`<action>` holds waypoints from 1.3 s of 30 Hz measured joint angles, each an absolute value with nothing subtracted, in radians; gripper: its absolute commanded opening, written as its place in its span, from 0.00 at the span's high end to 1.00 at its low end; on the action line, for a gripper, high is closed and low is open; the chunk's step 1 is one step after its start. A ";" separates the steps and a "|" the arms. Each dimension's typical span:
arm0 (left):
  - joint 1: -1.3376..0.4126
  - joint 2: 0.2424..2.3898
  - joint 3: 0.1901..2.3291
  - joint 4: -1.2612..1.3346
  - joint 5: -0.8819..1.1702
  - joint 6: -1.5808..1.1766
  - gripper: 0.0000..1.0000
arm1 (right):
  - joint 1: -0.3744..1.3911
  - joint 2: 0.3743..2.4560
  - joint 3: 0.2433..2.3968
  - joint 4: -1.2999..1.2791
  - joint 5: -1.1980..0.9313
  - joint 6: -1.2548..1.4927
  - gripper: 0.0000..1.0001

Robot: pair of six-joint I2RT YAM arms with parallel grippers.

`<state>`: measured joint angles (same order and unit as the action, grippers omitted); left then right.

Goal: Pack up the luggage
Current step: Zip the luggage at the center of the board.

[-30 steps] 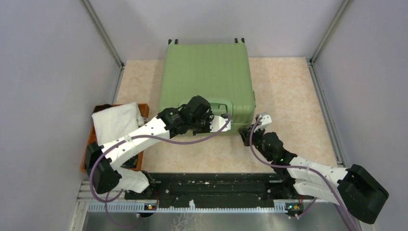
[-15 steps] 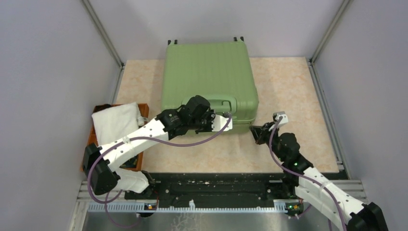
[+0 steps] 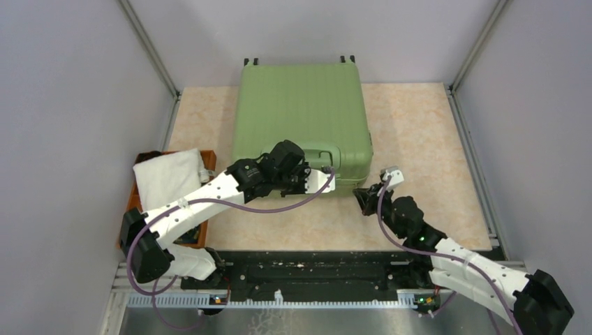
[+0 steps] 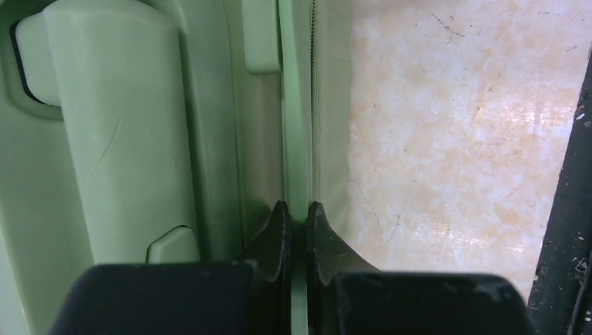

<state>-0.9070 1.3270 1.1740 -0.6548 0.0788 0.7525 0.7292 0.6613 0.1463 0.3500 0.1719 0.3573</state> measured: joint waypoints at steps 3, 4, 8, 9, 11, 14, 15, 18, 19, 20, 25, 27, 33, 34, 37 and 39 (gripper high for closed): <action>-0.907 1.327 1.174 -0.661 0.082 0.752 1.00 | 0.787 0.680 0.146 0.368 0.248 0.340 1.00; -0.907 1.327 1.174 -0.661 0.082 0.751 1.00 | 0.798 0.699 0.146 0.386 0.266 0.339 1.00; -0.906 1.332 1.174 -0.665 0.087 0.749 1.00 | 0.842 0.826 0.147 0.495 0.320 0.332 1.00; -0.906 1.334 1.174 -0.668 0.089 0.747 1.00 | 0.855 0.871 0.154 0.524 0.339 0.331 1.00; -0.906 1.335 1.175 -0.671 0.087 0.746 1.00 | 0.875 0.941 0.173 0.563 0.371 0.325 1.00; -0.904 1.335 1.176 -0.682 0.066 0.751 1.00 | 0.892 0.998 0.192 0.597 0.398 0.324 1.00; -0.902 1.335 1.176 -0.682 0.061 0.754 1.00 | 0.895 0.998 0.193 0.598 0.404 0.325 1.00; -0.902 1.335 1.177 -0.676 0.059 0.762 1.00 | 0.889 0.928 0.189 0.538 0.405 0.327 1.00; -0.903 1.334 1.177 -0.672 0.061 0.764 1.00 | 0.866 0.873 0.183 0.503 0.391 0.333 1.00; -0.904 1.333 1.177 -0.664 0.062 0.767 1.00 | 0.841 0.816 0.175 0.472 0.369 0.338 1.00; -0.916 1.325 1.166 -0.593 0.064 0.770 1.00 | 0.681 0.529 0.140 0.334 0.241 0.348 1.00; -0.917 1.314 1.145 -0.587 0.065 0.770 1.00 | 0.656 0.505 0.141 0.333 0.222 0.348 1.00; -0.919 1.287 1.116 -0.599 0.062 0.773 1.00 | 0.647 0.544 0.147 0.324 0.199 0.336 1.00; -0.919 1.286 1.115 -0.601 0.060 0.773 1.00 | 0.647 0.545 0.150 0.321 0.196 0.333 1.00; -0.919 1.283 1.109 -0.603 0.059 0.775 1.00 | 0.647 0.545 0.156 0.318 0.177 0.322 1.00; -0.919 1.280 1.108 -0.607 0.058 0.780 1.00 | 0.646 0.543 0.159 0.312 0.148 0.308 1.00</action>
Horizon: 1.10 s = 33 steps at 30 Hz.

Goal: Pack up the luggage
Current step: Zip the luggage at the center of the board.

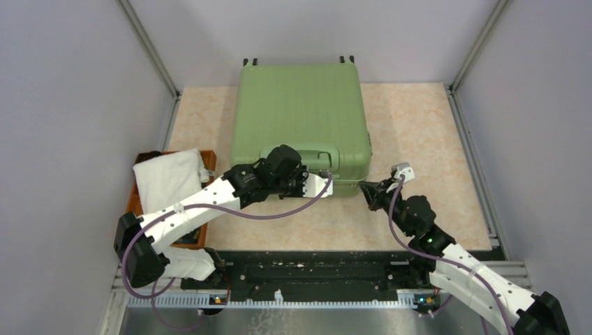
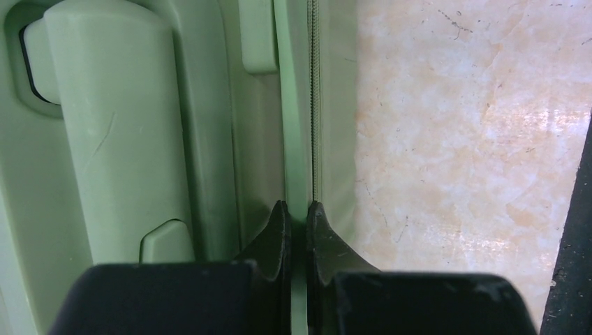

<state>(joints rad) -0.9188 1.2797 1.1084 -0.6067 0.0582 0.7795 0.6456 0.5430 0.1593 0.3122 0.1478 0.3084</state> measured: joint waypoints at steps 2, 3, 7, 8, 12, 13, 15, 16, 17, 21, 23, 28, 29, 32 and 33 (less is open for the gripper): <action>-0.919 1.276 1.108 -0.609 0.056 0.783 1.00 | 0.645 0.543 0.163 0.303 0.105 0.296 1.00; -0.919 1.276 1.108 -0.610 0.056 0.785 1.00 | 0.645 0.546 0.165 0.302 0.078 0.290 1.00; -0.919 1.276 1.108 -0.622 0.055 0.794 1.00 | 0.645 0.584 0.172 0.290 -0.015 0.291 1.00; -0.918 1.276 1.108 -0.626 0.055 0.797 1.00 | 0.645 0.594 0.172 0.283 -0.032 0.292 1.00; -0.919 1.276 1.109 -0.630 0.056 0.809 1.00 | 0.645 0.612 0.172 0.245 -0.047 0.298 1.00; -0.918 1.276 1.109 -0.631 0.057 0.810 1.00 | 0.645 0.612 0.172 0.235 -0.046 0.298 1.00; -0.919 1.274 1.109 -0.633 0.057 0.814 1.00 | 0.645 0.622 0.179 0.214 -0.044 0.296 1.00; -0.919 1.273 1.109 -0.635 0.057 0.816 1.00 | 0.645 0.632 0.186 0.209 -0.043 0.295 1.00; -0.918 1.272 1.110 -0.639 0.057 0.818 1.00 | 0.645 0.643 0.200 0.202 -0.042 0.292 0.99; -0.918 1.271 1.118 -0.664 0.056 0.826 1.00 | 0.645 0.682 0.233 0.197 -0.039 0.293 0.57; -0.918 1.271 1.126 -0.674 0.054 0.826 1.00 | 0.645 0.683 0.234 0.198 -0.033 0.303 0.58; -0.918 1.271 1.128 -0.683 0.054 0.830 1.00 | 0.645 0.725 0.234 0.218 -0.026 0.318 0.64; -0.917 1.271 1.128 -0.685 0.053 0.831 1.00 | 0.645 0.742 0.236 0.224 -0.030 0.324 0.64; -0.917 1.271 1.131 -0.690 0.050 0.834 1.00 | 0.646 0.808 0.237 0.267 -0.047 0.343 0.64; -0.917 1.271 1.132 -0.690 0.049 0.834 1.00 | 0.646 0.834 0.237 0.281 -0.050 0.351 0.66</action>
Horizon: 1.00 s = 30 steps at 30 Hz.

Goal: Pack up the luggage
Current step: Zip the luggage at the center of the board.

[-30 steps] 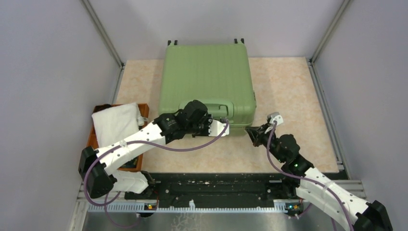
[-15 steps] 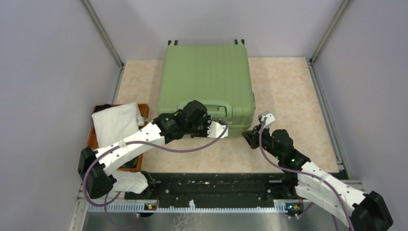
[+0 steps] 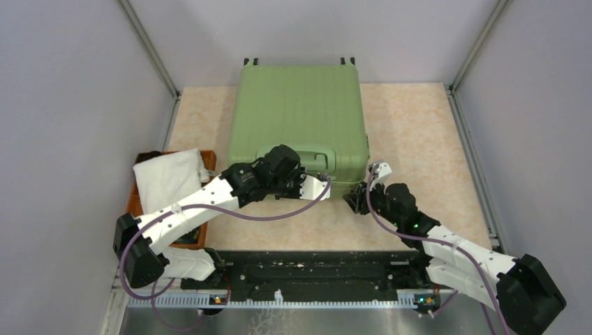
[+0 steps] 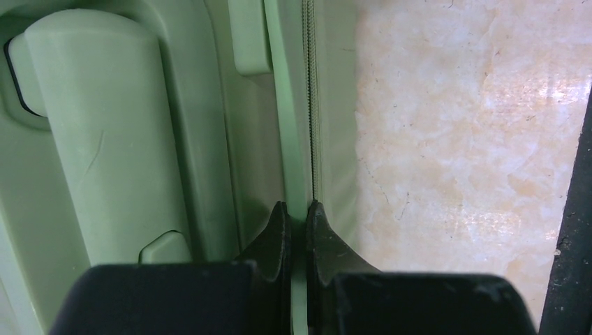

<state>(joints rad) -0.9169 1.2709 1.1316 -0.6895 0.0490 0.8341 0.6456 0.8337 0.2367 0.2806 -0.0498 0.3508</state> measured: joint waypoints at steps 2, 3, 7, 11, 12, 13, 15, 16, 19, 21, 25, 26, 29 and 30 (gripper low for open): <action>-0.917 1.271 1.133 -0.690 0.047 0.834 1.00 | 0.646 0.867 0.237 0.305 -0.054 0.364 0.72; -0.917 1.271 1.133 -0.690 0.048 0.834 1.00 | 0.646 0.873 0.237 0.315 -0.054 0.370 0.76; -0.917 1.271 1.137 -0.691 0.046 0.836 1.00 | 0.646 0.884 0.237 0.341 -0.036 0.389 0.95; -0.917 1.271 1.141 -0.690 0.044 0.837 1.00 | 0.660 0.890 0.237 0.374 -0.024 0.401 1.00; -0.917 1.271 1.141 -0.690 0.045 0.837 1.00 | 0.664 0.886 0.237 0.374 -0.019 0.406 1.00; -0.917 1.271 1.141 -0.690 0.046 0.837 1.00 | 0.665 0.879 0.237 0.368 -0.010 0.411 1.00; -0.917 1.270 1.141 -0.686 0.046 0.837 1.00 | 0.667 0.853 0.237 0.341 0.008 0.417 1.00; -0.917 1.269 1.141 -0.682 0.047 0.837 1.00 | 0.667 0.831 0.236 0.320 0.021 0.421 1.00; -0.917 1.264 1.141 -0.676 0.047 0.838 1.00 | 0.667 0.761 0.236 0.250 0.045 0.423 1.00; -0.917 1.261 1.141 -0.675 0.047 0.840 1.00 | 0.667 0.723 0.236 0.207 0.057 0.423 1.00; -0.917 1.258 1.135 -0.677 0.049 0.841 1.00 | 0.665 0.693 0.238 0.158 0.084 0.422 1.00; -0.917 1.256 1.132 -0.678 0.050 0.841 1.00 | 0.664 0.689 0.239 0.143 0.097 0.421 1.00; -0.917 1.246 1.118 -0.682 0.051 0.841 1.00 | 0.658 0.684 0.249 0.104 0.121 0.421 1.00; -0.917 1.241 1.113 -0.683 0.051 0.841 1.00 | 0.655 0.680 0.250 0.097 0.132 0.421 1.00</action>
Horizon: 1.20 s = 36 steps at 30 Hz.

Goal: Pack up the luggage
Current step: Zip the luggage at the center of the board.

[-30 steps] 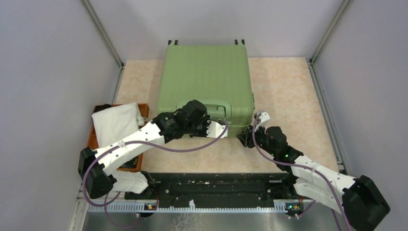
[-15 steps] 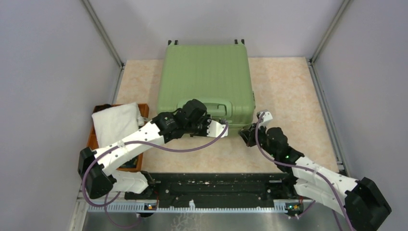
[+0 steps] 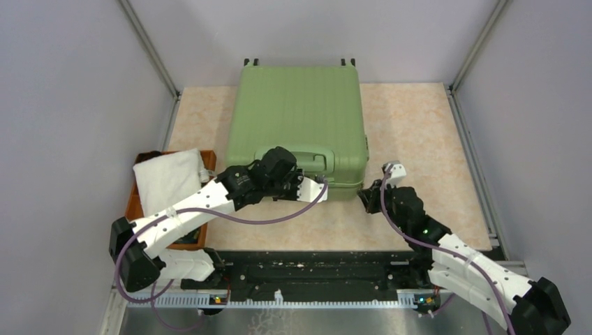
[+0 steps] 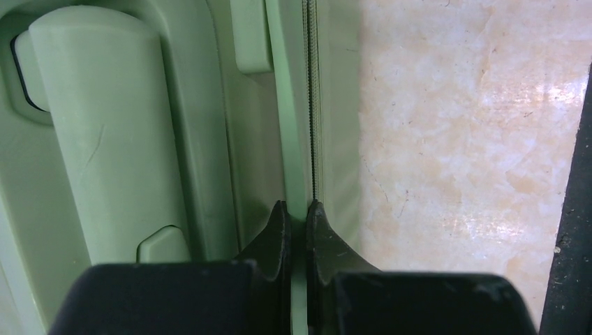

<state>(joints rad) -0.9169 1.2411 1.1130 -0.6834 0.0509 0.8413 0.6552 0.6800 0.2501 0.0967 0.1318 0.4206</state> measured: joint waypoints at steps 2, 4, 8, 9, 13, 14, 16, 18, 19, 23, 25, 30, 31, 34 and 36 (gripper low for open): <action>-0.917 1.228 1.102 -0.683 0.050 0.845 1.00 | 0.649 0.670 0.250 0.089 0.140 0.420 1.00; -0.917 1.214 1.094 -0.685 0.050 0.848 1.00 | 0.646 0.669 0.251 0.088 0.133 0.415 1.00; -0.917 1.209 1.091 -0.703 0.051 0.847 1.00 | 0.647 0.709 0.251 0.112 0.088 0.400 1.00; -0.917 1.209 1.091 -0.707 0.052 0.846 1.00 | 0.656 0.723 0.251 0.122 0.083 0.396 1.00; -0.916 1.230 1.102 -0.728 0.052 0.831 1.00 | 0.737 0.748 0.251 0.144 0.143 0.369 1.00; -0.916 1.242 1.113 -0.741 0.052 0.826 1.00 | 0.759 0.749 0.251 0.144 0.171 0.363 1.00; -0.916 1.261 1.139 -0.762 0.051 0.811 1.00 | 0.786 0.746 0.251 0.145 0.213 0.358 1.00; -0.916 1.267 1.149 -0.767 0.052 0.802 1.00 | 0.805 0.726 0.249 0.137 0.243 0.359 1.00; -0.916 1.269 1.152 -0.766 0.055 0.797 1.00 | 0.810 0.708 0.246 0.128 0.253 0.360 1.00; -0.918 1.275 1.159 -0.762 0.054 0.790 1.00 | 0.816 0.649 0.234 0.094 0.264 0.363 1.00; -0.919 1.275 1.159 -0.760 0.045 0.793 1.00 | 0.818 0.628 0.234 0.075 0.262 0.363 1.00; -0.925 1.275 1.159 -0.757 0.028 0.802 1.00 | 0.824 0.568 0.217 0.056 0.255 0.369 1.00; -0.926 1.275 1.159 -0.758 0.027 0.802 1.00 | 0.828 0.567 0.215 0.059 0.255 0.369 1.00; -0.926 1.277 1.161 -0.761 0.027 0.801 1.00 | 0.859 0.591 0.214 0.074 0.255 0.369 1.00; -0.926 1.288 1.170 -0.770 0.028 0.795 1.00 | 0.889 0.620 0.214 0.095 0.259 0.368 1.00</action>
<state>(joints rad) -0.9257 1.2884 1.1702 -0.7700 0.0280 0.7948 0.8886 0.6205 0.2142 0.0952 0.2588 0.3679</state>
